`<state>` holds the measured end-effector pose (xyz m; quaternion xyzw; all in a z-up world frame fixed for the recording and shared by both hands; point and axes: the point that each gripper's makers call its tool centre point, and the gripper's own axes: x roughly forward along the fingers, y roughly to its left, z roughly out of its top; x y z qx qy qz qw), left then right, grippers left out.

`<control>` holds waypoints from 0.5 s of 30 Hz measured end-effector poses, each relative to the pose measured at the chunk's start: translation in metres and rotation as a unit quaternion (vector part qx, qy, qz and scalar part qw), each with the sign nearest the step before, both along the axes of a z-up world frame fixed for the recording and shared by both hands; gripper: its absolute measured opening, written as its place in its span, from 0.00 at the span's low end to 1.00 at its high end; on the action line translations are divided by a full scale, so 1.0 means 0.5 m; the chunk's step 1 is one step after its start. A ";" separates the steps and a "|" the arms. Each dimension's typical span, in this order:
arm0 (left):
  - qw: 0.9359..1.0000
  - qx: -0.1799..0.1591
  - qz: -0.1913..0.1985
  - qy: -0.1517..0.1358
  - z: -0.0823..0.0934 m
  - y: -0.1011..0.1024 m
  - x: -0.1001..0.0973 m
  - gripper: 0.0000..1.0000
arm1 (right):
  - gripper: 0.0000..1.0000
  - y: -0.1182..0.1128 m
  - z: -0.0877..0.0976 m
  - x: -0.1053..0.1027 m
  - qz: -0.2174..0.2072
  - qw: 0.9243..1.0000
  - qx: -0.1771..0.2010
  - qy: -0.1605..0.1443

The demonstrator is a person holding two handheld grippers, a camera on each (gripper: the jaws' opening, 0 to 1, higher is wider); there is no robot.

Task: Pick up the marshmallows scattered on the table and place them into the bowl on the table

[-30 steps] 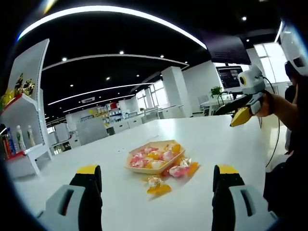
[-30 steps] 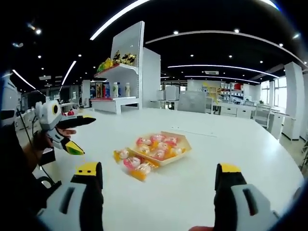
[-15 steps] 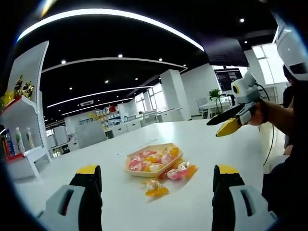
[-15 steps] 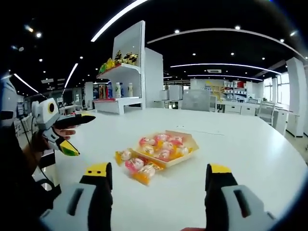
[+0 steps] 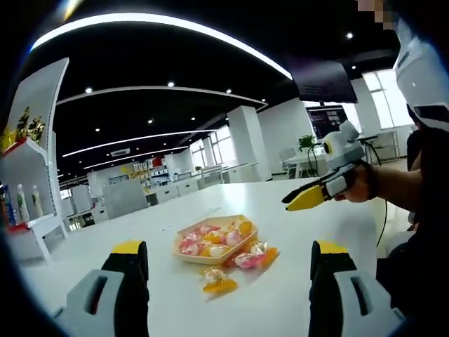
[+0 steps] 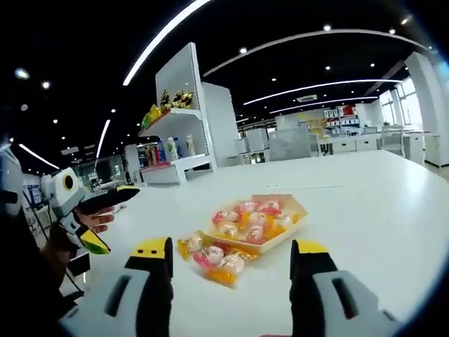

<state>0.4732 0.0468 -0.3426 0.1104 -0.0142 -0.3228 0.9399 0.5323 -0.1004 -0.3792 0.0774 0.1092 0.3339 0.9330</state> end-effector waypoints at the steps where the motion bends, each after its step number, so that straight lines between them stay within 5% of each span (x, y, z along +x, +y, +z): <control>1: 1.000 -0.004 -0.005 0.001 0.002 -0.001 -0.002 0.95 | 0.62 0.002 -0.005 0.002 -0.001 1.000 0.000 0.002; 15: 1.000 -0.006 -0.011 0.010 -0.006 0.007 -0.010 0.95 | 0.59 0.026 -0.057 0.020 0.010 0.999 -0.030 0.026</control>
